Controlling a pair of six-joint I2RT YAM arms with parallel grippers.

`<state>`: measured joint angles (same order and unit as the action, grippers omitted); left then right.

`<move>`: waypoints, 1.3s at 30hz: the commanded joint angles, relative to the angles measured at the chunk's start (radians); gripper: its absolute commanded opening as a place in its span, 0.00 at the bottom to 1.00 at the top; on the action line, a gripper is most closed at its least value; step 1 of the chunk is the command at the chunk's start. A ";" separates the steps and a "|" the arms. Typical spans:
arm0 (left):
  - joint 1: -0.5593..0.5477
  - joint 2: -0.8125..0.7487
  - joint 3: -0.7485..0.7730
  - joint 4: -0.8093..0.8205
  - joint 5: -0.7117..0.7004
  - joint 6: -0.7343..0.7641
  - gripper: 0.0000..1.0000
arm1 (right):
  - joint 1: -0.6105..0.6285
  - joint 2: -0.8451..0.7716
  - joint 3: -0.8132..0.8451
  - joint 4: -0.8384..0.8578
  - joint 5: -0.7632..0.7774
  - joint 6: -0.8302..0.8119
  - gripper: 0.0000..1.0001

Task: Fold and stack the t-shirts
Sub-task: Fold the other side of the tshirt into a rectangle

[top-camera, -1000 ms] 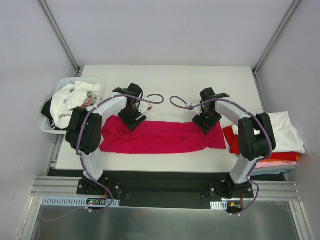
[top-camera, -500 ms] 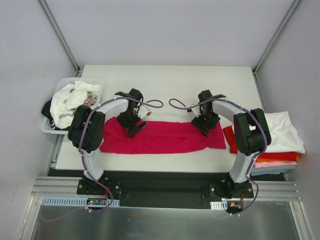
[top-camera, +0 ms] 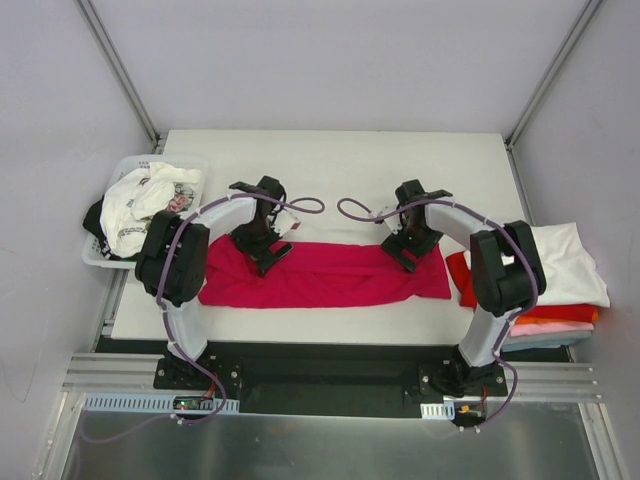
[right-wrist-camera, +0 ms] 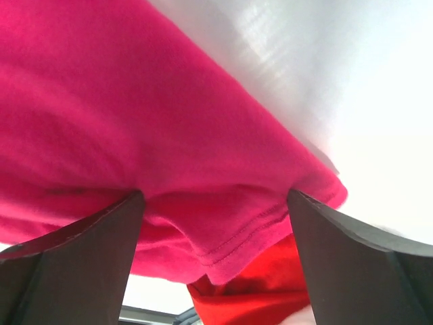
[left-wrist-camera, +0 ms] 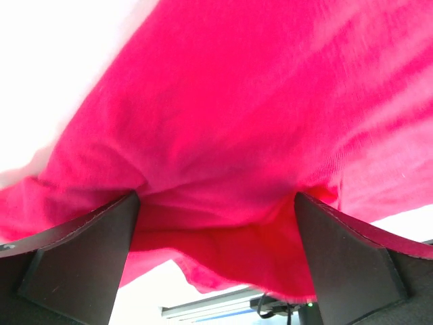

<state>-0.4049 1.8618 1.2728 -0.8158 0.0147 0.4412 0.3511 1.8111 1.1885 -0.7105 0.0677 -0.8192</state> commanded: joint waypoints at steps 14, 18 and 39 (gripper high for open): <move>0.001 -0.273 -0.069 -0.049 -0.005 -0.042 0.99 | 0.006 -0.150 -0.006 -0.032 0.015 0.020 0.93; 0.001 -0.236 -0.021 -0.049 -0.010 -0.024 0.99 | 0.008 -0.153 -0.010 -0.037 0.018 0.020 0.93; 0.110 -0.010 0.126 0.021 -0.047 0.062 0.99 | 0.005 -0.151 -0.038 -0.038 0.001 0.015 0.92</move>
<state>-0.3073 1.8271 1.3552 -0.7914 -0.0471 0.4706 0.3523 1.6920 1.1618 -0.7219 0.0738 -0.8150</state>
